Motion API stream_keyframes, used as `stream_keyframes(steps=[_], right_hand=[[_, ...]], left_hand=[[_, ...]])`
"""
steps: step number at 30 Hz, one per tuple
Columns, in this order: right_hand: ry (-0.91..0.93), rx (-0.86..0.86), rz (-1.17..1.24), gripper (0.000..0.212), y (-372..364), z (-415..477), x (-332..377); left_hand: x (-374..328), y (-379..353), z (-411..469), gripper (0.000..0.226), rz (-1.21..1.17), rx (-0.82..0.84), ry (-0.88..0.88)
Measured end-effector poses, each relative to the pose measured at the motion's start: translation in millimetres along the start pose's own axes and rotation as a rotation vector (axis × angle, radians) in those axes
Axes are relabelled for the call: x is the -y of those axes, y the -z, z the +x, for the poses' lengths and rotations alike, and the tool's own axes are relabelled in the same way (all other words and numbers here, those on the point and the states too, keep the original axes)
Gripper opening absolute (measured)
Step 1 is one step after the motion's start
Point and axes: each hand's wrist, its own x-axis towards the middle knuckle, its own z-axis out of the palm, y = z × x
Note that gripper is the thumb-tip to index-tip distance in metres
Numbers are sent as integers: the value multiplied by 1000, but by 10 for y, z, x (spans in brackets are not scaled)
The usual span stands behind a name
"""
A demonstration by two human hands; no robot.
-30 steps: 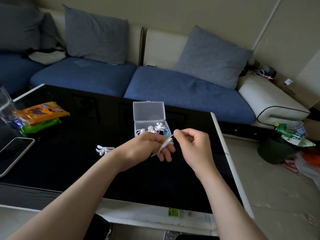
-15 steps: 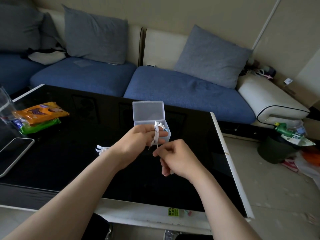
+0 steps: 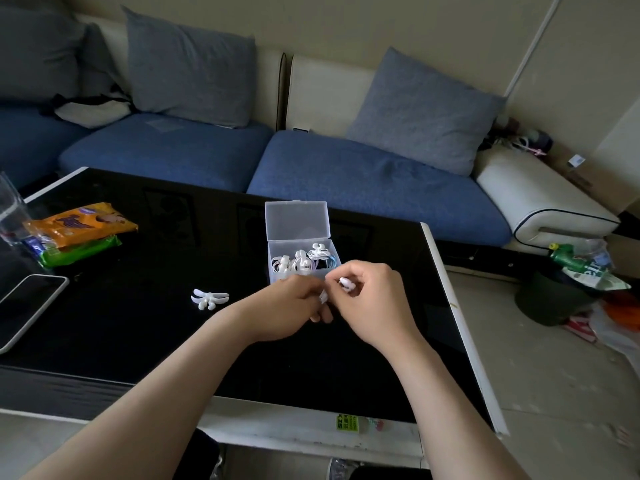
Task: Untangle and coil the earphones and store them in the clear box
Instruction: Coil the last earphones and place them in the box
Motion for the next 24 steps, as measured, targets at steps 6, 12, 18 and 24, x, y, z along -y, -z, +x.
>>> stream_keyframes(steps=[6,12,18,24], right_hand=[[-65,-5,67,11,-7,25,-46],[-130,72,296,7,2,57,-83],[-185,127,340,25,-19,65,-116],[-174,125,464,24,-45,64,-37]], left_hand=[[-22,-13,-11,31,-86,86,34],[-108,79,-71,35,-312,21,14],[-90,94,-94,24,-404,59,-46],[-73,102,-81,28,-451,-26,-6]])
